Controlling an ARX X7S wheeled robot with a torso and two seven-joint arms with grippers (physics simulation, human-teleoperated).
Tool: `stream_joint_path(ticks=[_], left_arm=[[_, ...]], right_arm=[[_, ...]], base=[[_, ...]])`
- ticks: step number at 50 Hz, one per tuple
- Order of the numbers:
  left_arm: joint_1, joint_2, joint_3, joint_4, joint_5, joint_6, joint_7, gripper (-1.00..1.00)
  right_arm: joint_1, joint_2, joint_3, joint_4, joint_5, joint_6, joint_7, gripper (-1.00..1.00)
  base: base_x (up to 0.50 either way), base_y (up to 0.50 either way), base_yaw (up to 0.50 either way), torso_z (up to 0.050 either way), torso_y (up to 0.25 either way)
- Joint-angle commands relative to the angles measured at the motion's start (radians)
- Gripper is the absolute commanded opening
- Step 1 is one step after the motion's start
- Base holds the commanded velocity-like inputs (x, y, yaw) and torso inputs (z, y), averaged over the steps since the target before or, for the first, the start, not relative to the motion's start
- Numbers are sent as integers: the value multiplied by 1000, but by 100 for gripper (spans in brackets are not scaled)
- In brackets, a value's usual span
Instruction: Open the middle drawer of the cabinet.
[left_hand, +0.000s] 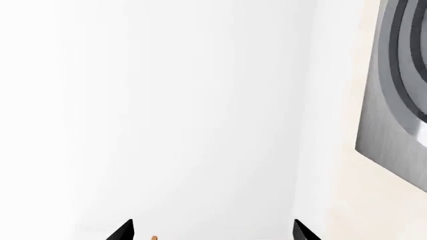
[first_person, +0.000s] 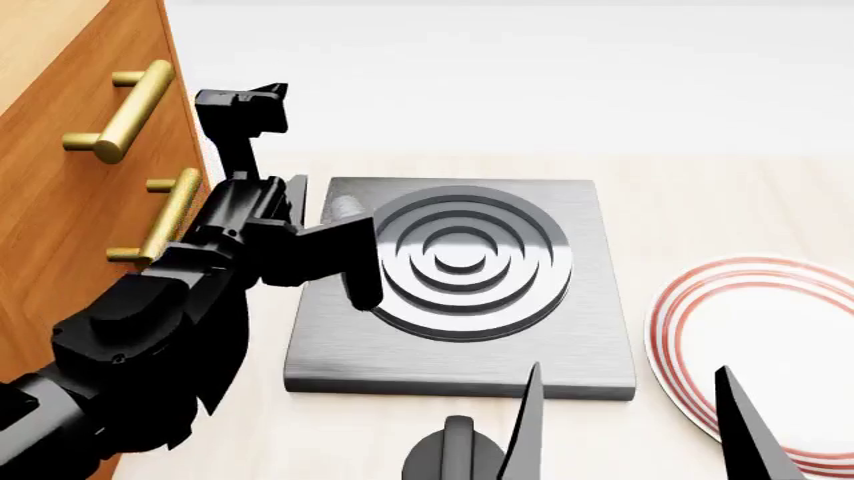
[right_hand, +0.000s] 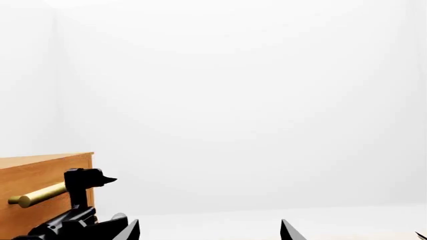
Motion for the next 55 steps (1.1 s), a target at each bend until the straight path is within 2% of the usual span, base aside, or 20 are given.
stream_joint_path(ticks=[1, 11, 23, 55], left_arm=[[42, 0, -1, 7, -10, 4, 0, 100], [68, 0, -5, 6, -27, -4, 2, 100], [58, 0, -8, 13, -58, -92, 20, 100], [70, 0, -19, 8, -144, -211, 51, 100]], right_arm=[[1, 15, -7, 1, 7, -11, 13, 100], [5, 26, -13, -1, 14, -14, 27, 100], [17, 37, -25, 5, 21, -18, 39, 100], [19, 61, -45, 11, 26, -42, 63, 100]], base=[[0, 0, 0, 0, 0], [0, 0, 0, 0, 0], [0, 0, 0, 0, 0], [0, 0, 0, 0, 0]])
